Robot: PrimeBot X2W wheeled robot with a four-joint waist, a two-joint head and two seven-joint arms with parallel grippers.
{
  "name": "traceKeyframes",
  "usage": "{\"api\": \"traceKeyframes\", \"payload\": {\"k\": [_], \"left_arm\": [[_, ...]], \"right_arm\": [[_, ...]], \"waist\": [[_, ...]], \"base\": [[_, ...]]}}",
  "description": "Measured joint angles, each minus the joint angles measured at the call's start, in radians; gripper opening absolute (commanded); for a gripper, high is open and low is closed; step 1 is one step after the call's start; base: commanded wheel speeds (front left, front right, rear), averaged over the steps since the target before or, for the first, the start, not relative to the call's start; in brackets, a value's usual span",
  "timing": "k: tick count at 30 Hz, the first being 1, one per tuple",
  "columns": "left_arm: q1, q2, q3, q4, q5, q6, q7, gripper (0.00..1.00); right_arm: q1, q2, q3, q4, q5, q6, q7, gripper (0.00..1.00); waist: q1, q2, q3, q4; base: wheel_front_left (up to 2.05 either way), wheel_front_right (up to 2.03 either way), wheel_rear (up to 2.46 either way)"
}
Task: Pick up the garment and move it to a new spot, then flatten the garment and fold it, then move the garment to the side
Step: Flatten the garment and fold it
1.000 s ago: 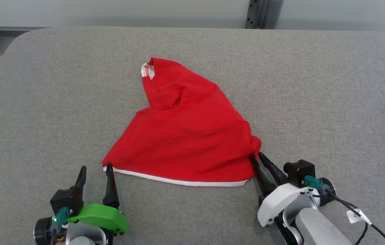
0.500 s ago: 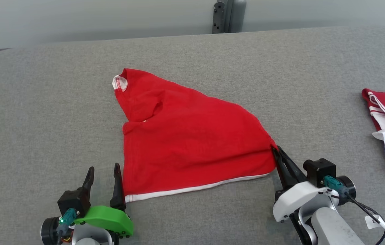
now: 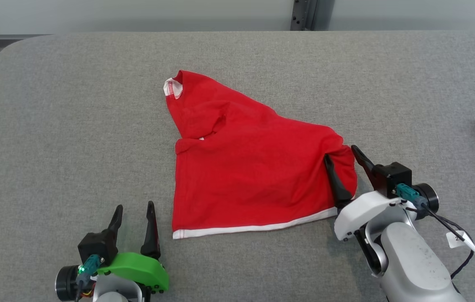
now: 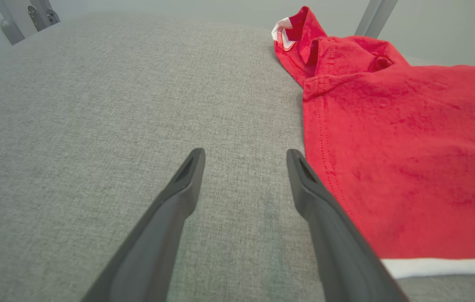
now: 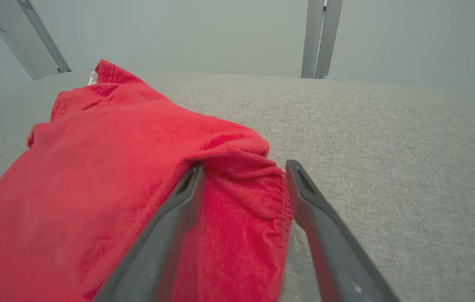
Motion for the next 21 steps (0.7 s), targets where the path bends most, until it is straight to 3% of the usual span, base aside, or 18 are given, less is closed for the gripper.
{"api": "traceKeyframes", "payload": {"k": [4, 14, 21], "left_arm": [[0.015, 0.001, 0.009, 0.002, 0.0, 0.001, 0.0, 1.0], [0.019, 0.0, -0.003, 0.001, -0.012, -0.009, 0.0, 1.0], [0.033, 0.0, -0.039, 0.043, -0.037, -0.024, 0.0, 1.0]], "right_arm": [[0.017, 0.002, -0.015, -0.028, 0.01, 0.0, 0.0, 1.0], [0.153, 0.0, -0.17, -0.101, -0.017, 0.0, 0.0, 1.0], [0.191, -0.001, -0.191, -0.11, -0.017, 0.0, 0.0, 1.0]], "waist": [[0.0, 0.0, -0.006, -0.005], [0.0, 0.0, -0.042, -0.089], [0.0, 0.0, -0.062, -0.138]], "base": [[0.0, 0.0, 0.0], [0.0, 0.0, 0.0], [0.0, 0.0, 0.0]]}}
